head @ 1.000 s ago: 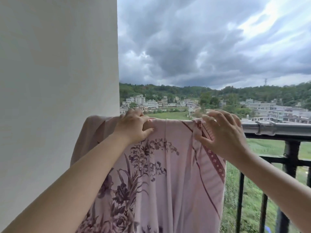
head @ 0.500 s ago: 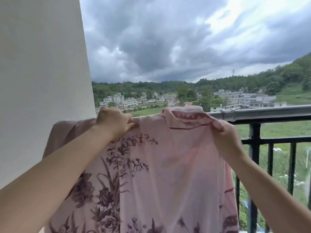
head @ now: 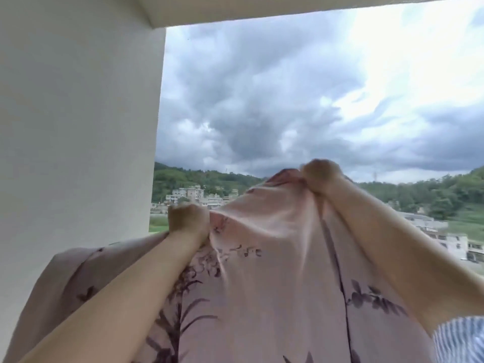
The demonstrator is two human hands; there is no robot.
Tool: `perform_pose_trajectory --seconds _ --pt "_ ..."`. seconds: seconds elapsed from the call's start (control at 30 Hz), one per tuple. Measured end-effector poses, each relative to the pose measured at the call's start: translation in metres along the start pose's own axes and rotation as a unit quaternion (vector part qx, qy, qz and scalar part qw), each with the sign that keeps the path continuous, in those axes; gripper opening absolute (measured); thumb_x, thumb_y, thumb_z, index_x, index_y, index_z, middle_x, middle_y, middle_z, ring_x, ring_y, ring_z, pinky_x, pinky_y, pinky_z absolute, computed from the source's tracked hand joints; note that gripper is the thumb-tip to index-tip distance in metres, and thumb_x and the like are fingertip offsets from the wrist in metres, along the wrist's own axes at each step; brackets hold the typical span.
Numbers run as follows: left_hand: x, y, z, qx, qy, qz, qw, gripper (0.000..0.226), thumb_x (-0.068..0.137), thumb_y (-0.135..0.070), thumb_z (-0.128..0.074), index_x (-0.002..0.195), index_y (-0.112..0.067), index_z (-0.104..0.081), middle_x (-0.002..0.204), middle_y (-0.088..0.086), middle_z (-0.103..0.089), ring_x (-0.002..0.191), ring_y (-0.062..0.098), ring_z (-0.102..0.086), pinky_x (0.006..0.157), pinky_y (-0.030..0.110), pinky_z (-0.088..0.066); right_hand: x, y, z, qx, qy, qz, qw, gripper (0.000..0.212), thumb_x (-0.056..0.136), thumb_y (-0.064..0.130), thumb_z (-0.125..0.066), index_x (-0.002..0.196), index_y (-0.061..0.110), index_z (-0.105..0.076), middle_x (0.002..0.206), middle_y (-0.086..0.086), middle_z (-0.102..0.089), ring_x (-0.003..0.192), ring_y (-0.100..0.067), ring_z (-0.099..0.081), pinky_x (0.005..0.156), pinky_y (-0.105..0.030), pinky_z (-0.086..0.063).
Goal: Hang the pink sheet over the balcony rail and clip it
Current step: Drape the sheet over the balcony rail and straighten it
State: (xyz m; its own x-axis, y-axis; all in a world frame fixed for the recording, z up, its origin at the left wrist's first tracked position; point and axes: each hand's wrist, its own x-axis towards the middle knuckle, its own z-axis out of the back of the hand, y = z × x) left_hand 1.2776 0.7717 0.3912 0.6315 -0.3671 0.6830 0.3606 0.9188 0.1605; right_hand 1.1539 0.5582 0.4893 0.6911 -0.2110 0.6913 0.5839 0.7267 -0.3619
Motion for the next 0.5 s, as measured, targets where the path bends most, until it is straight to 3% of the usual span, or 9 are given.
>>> perform_pose_trajectory --seconds 0.07,0.13,0.2,0.27,0.3,0.37,0.5 --pt "0.002 -0.009 -0.004 -0.034 0.089 0.054 0.994 0.031 0.088 -0.009 -0.042 0.114 -0.012 -0.058 0.122 0.006 -0.058 0.113 0.024 -0.052 0.097 0.034 -0.035 -0.001 0.013 -0.033 0.084 0.203 0.033 0.975 0.020 0.085 0.024 -0.049 0.086 0.011 -0.063 0.079 -0.006 -0.061 0.082 -0.025 -0.059 0.072 -0.031 -0.044" --pt "-0.008 -0.016 0.006 -0.127 0.098 0.095 0.983 0.030 0.086 -0.008 -0.044 0.111 -0.011 -0.060 0.119 0.008 -0.060 0.109 0.025 -0.054 0.092 0.035 -0.039 -0.005 0.017 -0.052 0.113 0.306 0.061 0.943 0.017 0.082 0.021 -0.052 0.075 0.010 -0.063 0.069 -0.002 -0.057 0.066 -0.021 -0.052 0.067 -0.030 -0.043" --pt "-0.028 -0.036 0.023 -0.287 0.023 0.020 0.958 0.023 0.086 -0.009 -0.047 0.096 -0.008 -0.067 0.098 0.010 -0.067 0.092 0.025 -0.059 0.081 0.031 -0.044 -0.009 0.014 -0.059 0.149 0.350 0.071 0.922 0.021 0.083 0.017 -0.053 0.098 0.007 -0.064 0.095 -0.009 -0.064 0.076 -0.022 -0.057 0.076 -0.035 -0.052" --pt "-0.057 -0.064 0.040 -0.417 0.035 -0.097 0.903 0.030 0.089 -0.021 -0.048 0.065 -0.014 -0.064 0.065 0.007 -0.061 0.065 0.018 -0.055 0.063 0.030 -0.041 -0.011 0.011 -0.061 0.222 0.396 0.076 0.888 0.035 0.088 0.013 -0.051 0.122 0.005 -0.052 0.120 -0.013 -0.059 0.103 -0.026 -0.058 0.093 -0.040 -0.049" --pt "-0.071 -0.078 0.045 -0.418 0.056 -0.136 0.896 0.041 0.089 -0.033 -0.044 0.050 -0.020 -0.051 0.052 0.002 -0.050 0.053 0.013 -0.046 0.054 0.030 -0.034 -0.015 0.011 -0.061 0.252 0.403 0.083 0.876 0.037 0.090 0.014 -0.049 0.125 0.003 -0.049 0.124 -0.014 -0.057 0.109 -0.027 -0.057 0.095 -0.041 -0.048" --pt "-0.090 -0.096 0.047 -0.318 0.071 -0.171 0.930 0.049 0.080 -0.053 -0.028 0.046 -0.018 -0.034 0.047 -0.003 -0.038 0.048 0.013 -0.038 0.050 0.030 -0.025 -0.022 0.006 -0.053 0.325 0.364 0.096 0.868 0.034 0.092 0.017 -0.047 0.122 0.000 -0.051 0.120 -0.016 -0.060 0.107 -0.028 -0.060 0.093 -0.041 -0.050" --pt "-0.095 -0.097 0.046 -0.269 0.114 -0.146 0.945 0.049 0.075 -0.059 -0.017 0.050 -0.020 -0.033 0.058 0.003 -0.047 0.063 0.021 -0.044 0.058 0.032 -0.030 -0.049 -0.035 -0.005 0.419 0.161 0.082 0.890 0.032 0.091 0.021 -0.047 0.104 -0.005 -0.060 0.107 -0.023 -0.066 0.099 -0.034 -0.063 0.079 -0.038 -0.051"
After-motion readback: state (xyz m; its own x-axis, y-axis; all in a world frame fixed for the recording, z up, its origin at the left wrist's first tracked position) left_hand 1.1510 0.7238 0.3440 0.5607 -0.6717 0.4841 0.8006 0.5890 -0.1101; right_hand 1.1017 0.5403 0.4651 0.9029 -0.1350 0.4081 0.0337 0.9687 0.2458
